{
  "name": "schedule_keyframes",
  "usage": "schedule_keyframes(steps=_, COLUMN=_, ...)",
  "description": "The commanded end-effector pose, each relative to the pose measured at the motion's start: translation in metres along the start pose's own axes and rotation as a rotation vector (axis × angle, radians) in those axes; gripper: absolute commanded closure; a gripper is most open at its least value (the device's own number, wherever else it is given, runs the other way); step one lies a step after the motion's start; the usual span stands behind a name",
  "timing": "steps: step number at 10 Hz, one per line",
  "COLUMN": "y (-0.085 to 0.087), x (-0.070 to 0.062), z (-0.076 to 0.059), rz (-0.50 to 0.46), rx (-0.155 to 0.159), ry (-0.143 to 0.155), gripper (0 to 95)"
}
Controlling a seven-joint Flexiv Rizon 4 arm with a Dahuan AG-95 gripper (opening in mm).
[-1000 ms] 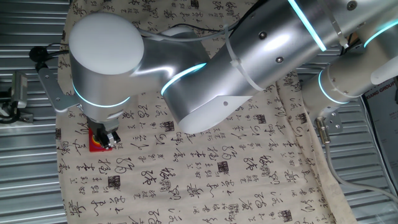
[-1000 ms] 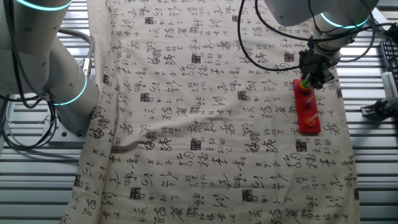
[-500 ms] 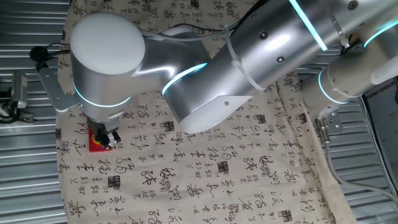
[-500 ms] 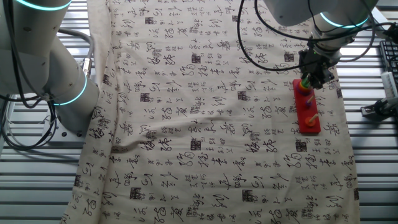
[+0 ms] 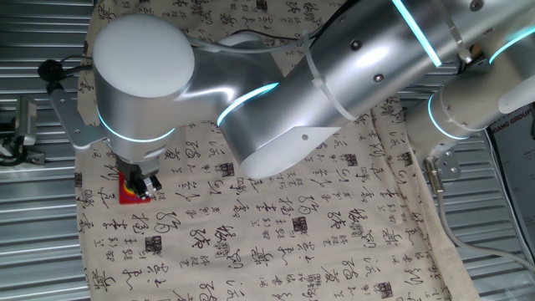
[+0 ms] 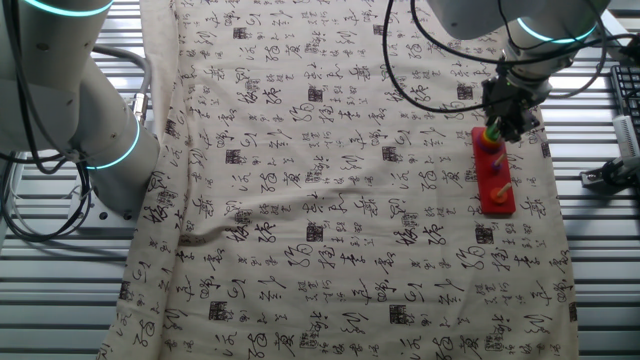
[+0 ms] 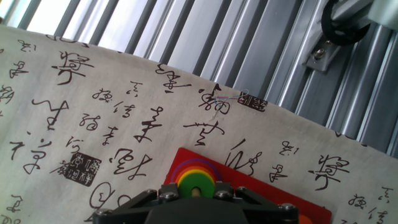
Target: Take out one Hanoi block and throw it aside
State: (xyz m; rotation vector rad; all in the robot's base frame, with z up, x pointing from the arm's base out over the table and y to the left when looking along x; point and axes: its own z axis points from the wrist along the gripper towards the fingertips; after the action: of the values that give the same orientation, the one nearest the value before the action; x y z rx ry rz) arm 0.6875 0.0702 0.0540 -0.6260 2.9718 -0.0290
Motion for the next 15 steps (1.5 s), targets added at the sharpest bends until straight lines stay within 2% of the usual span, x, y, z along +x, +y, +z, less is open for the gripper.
schedule_keyframes(steps=1, y=-0.0002, x=-0.0004, z=-0.0005, rz=0.000, rx=0.000, ry=0.001, gripper=95.0)
schedule_keyframes(steps=15, y=-0.0003, x=-0.0029, z=-0.0090, rz=0.008, rx=-0.006, ry=0.013, gripper=95.0)
